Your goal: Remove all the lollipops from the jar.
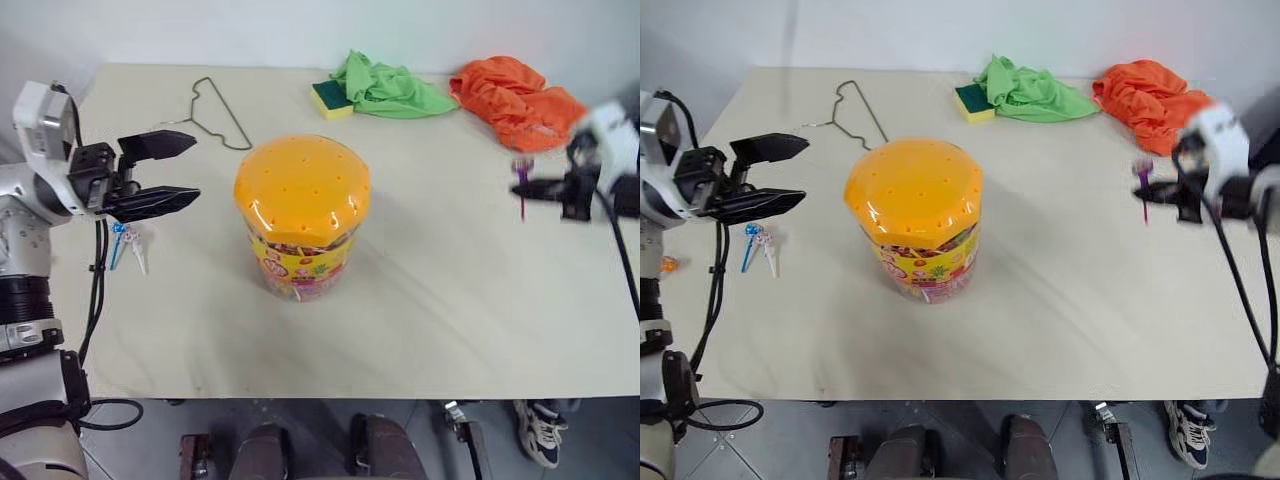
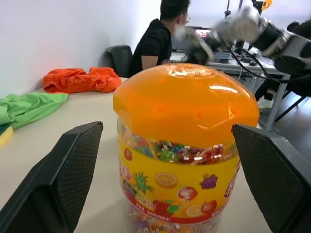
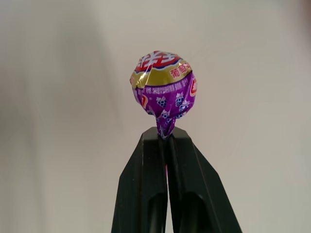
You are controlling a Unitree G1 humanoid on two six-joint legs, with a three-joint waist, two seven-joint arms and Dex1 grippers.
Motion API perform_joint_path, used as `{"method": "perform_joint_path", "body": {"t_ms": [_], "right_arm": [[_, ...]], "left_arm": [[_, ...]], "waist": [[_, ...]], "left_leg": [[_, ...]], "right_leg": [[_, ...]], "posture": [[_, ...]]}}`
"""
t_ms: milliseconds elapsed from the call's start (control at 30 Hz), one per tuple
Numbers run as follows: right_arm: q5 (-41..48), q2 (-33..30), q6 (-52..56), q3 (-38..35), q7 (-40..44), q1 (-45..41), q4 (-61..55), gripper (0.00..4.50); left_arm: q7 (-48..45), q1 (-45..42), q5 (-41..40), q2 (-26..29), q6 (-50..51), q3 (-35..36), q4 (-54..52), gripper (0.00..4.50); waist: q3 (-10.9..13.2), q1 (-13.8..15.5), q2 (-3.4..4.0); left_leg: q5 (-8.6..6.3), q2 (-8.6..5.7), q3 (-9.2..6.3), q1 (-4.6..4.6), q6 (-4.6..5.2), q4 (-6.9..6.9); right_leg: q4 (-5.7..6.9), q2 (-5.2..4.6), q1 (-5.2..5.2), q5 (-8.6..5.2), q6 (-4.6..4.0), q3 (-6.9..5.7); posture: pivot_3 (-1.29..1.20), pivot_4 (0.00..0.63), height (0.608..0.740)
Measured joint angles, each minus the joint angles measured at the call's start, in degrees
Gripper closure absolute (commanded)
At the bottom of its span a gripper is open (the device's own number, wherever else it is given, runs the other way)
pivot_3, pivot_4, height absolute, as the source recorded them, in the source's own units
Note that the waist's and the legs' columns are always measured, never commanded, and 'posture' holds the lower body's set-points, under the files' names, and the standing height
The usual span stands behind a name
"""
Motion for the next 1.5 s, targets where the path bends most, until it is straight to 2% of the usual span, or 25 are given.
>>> {"method": "perform_joint_path", "body": {"t_ms": [100, 400, 500, 533, 700, 800, 933, 1133, 1200, 1400, 1500], "right_arm": [[-1.0, -0.4, 1.6, -1.5, -2.5, 6.3, -0.4, 4.48], [-5.5, 9.9, 0.3, -3.1, -13.8, 7.8, 6.3, 4.48], [-5.9, 10.6, -0.2, -3.6, -14.9, 8.6, 6.1, 4.48], [-6.0, 11.0, -0.2, -4.1, -15.2, 9.2, 5.3, 3.98], [-6.0, 12.3, -0.1, -6.5, -16.6, 10.8, 3.5, 2.44], [-5.0, 12.8, 0.1, -8.1, -16.4, 12.4, 1.3, 1.34], [-2.4, 12.8, 0.3, -11.5, -14.8, 15.2, -4.8, 0.02], [5.8, 12.9, -4.7, -22.0, -9.1, 17.9, -19.4, 0.02], [8.5, 13.4, -7.2, -22.4, -6.2, 20.1, -24.0, 0.02], [10.0, 15.9, -17.8, -13.5, 2.9, 28.3, -30.9, 0.02], [6.1, 16.9, -25.9, -5.6, 6.1, 30.9, -31.2, 0.02]], "left_arm": [[-0.5, 0.1, 0.0, 0.7, 0.0, 0.1, 0.3, 0.00], [0.3, 0.1, -0.1, -1.2, -0.1, 0.0, 0.1, 0.00], [0.8, 0.1, -0.2, -1.2, 0.0, 0.1, -1.0, 0.00], [1.0, 0.1, -0.4, -1.2, 0.2, 0.2, -1.6, 0.00], [1.5, 0.2, -1.0, -1.3, 0.7, 0.9, -2.0, 0.00], [1.6, 0.2, -1.3, -1.5, 0.9, 0.9, -2.0, 0.00], [3.6, 0.2, -1.1, -1.6, 1.5, 0.9, -1.6, 0.00], [9.9, 1.3, 3.0, -1.3, 2.3, -0.8, -1.3, 0.00], [12.9, 2.8, 4.0, -1.3, 2.8, -0.8, -1.3, 0.00], [16.7, 9.3, 4.3, -1.5, 4.4, 0.2, -2.8, 0.00], [18.7, 13.9, 4.6, -1.6, 3.8, 1.3, -4.1, 0.00]], "waist": [[0.0, -0.2, 0.01], [0.0, 0.6, 0.00], [0.0, 1.0, 0.00], [0.0, 1.1, -0.01], [0.0, 1.2, -0.02], [0.0, 1.2, -0.02], [0.0, 1.3, -0.02], [0.0, 1.4, -0.02], [0.0, 1.4, -0.04], [0.0, 1.4, -0.04], [0.0, 1.3, -0.07]], "left_leg": [[0.00, 0.01, 0.13, 0.05, 0.00, 0.02], [0.00, 0.03, 0.21, 0.09, 0.00, 0.06], [0.00, 0.04, 0.18, 0.09, 0.00, 0.06], [0.00, 0.04, 0.18, 0.09, 0.00, 0.06], [0.00, 0.05, 0.22, 0.10, 0.00, 0.08], [0.00, 0.05, 0.23, 0.10, 0.00, 0.08], [0.00, 0.04, 0.22, 0.10, 0.00, 0.07], [0.00, 0.04, 0.20, 0.11, 0.00, 0.05], [0.00, 0.06, 0.18, 0.12, 0.00, 0.05], [0.00, 0.04, 0.20, 0.12, 0.00, 0.05], [0.00, 0.04, 0.20, 0.17, 0.00, 0.06]], "right_leg": [[0.00, 0.00, 0.00, 0.00, 0.00, 0.09], [0.00, 0.01, 0.00, 0.00, 0.00, 0.20], [0.01, 0.03, 0.00, 0.00, 0.00, 0.18], [0.00, 0.02, 0.00, 0.00, 0.00, 0.19], [0.01, 0.03, 0.00, 0.00, 0.00, 0.21], [0.00, 0.04, 0.00, 0.00, 0.00, 0.21], [0.00, 0.03, 0.00, 0.00, 0.00, 0.22], [-0.01, 0.05, 0.00, 0.00, 0.00, 0.22], [-0.01, 0.07, 0.00, 0.00, 0.00, 0.22], [-0.03, 0.06, 0.00, 0.00, 0.00, 0.24], [-0.02, 0.05, 0.02, 0.00, 0.00, 0.24]], "posture": [[0.00, 0.150, 0.740], [0.00, 0.150, 0.740], [0.00, 0.150, 0.740], [0.00, 0.150, 0.740], [0.00, 0.150, 0.740], [0.00, 0.150, 0.740], [0.00, 0.150, 0.740], [0.00, 0.150, 0.740], [0.00, 0.150, 0.740], [0.00, 0.150, 0.740], [0.00, 0.150, 0.740]]}}
